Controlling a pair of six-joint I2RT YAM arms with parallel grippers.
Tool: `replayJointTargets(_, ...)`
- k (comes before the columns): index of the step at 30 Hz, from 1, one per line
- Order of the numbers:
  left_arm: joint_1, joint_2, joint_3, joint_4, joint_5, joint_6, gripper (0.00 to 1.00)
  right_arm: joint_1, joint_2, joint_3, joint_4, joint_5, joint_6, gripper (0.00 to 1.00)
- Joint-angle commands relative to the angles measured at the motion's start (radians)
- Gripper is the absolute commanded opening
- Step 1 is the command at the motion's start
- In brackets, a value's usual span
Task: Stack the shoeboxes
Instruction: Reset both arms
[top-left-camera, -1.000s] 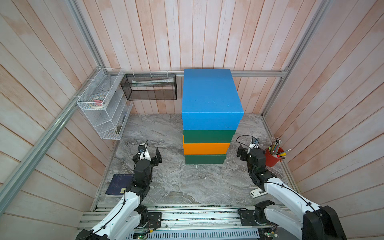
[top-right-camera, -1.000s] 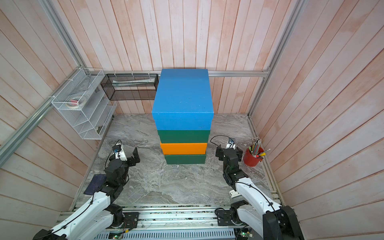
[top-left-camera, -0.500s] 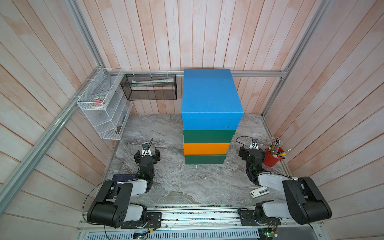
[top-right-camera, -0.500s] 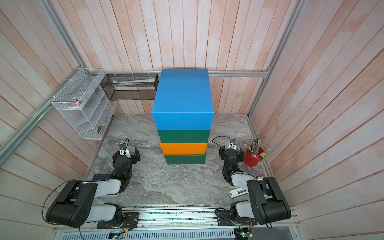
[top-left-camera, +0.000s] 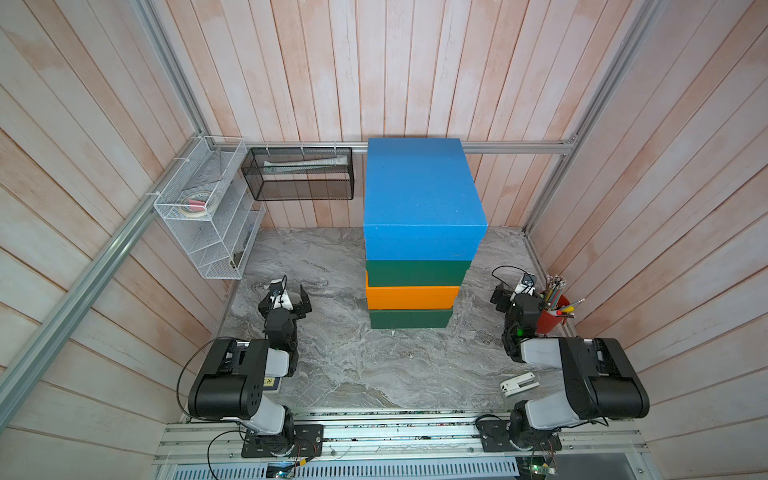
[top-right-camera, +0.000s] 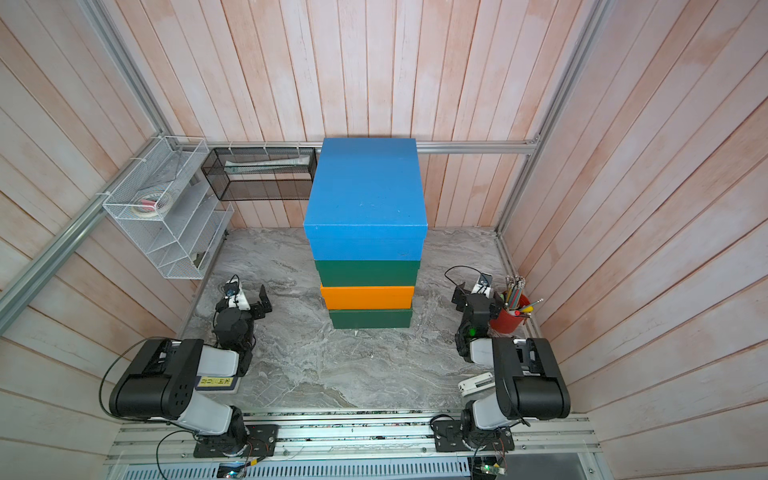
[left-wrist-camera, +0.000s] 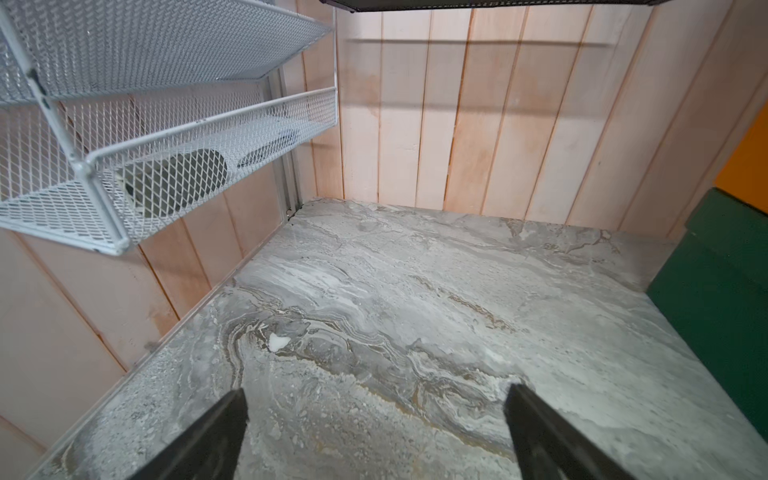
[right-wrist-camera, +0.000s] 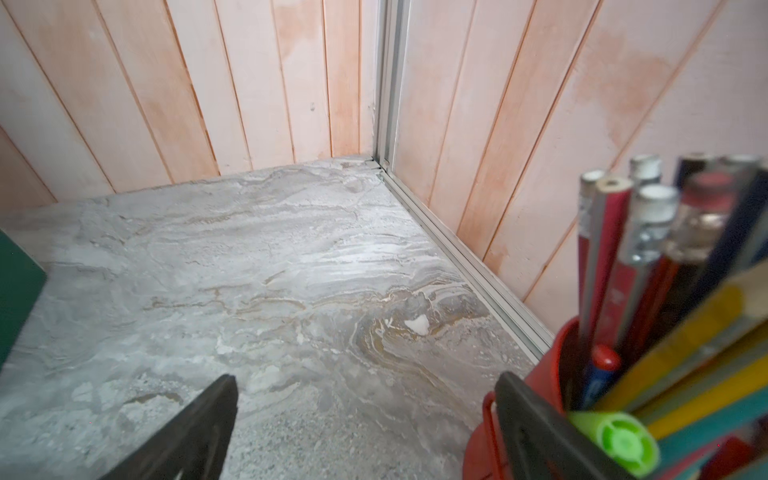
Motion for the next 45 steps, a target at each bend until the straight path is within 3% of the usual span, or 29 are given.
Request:
replayJointTargets(1, 0.014, 0.015, -0.035, 0.122, 0.084, -0.020, 1.00, -0.007, 0.006, -0.078, 0.177, -0.066, -0.007, 0.98)
replayJointTargets(6, 0.021, 0.022, 0.005, 0.060, 0.095, -0.021, 1.00, -0.019, 0.079, -0.152, 0.393, -0.104, -0.011, 0.98)
replayJointTargets(10, 0.021, 0.019, 0.009, 0.044, 0.097, -0.024, 1.00, -0.021, 0.045, -0.128, 0.293, -0.107, -0.007, 0.98)
replayJointTargets(14, 0.021, 0.019, 0.008, 0.052, 0.098, -0.024, 1.00, -0.021, 0.074, -0.149, 0.384, -0.104, -0.010, 0.98)
replayJointTargets(45, 0.020, 0.020, 0.012, 0.043, 0.100, -0.018, 1.00, -0.009, 0.071, -0.144, 0.366, -0.101, -0.027, 0.98)
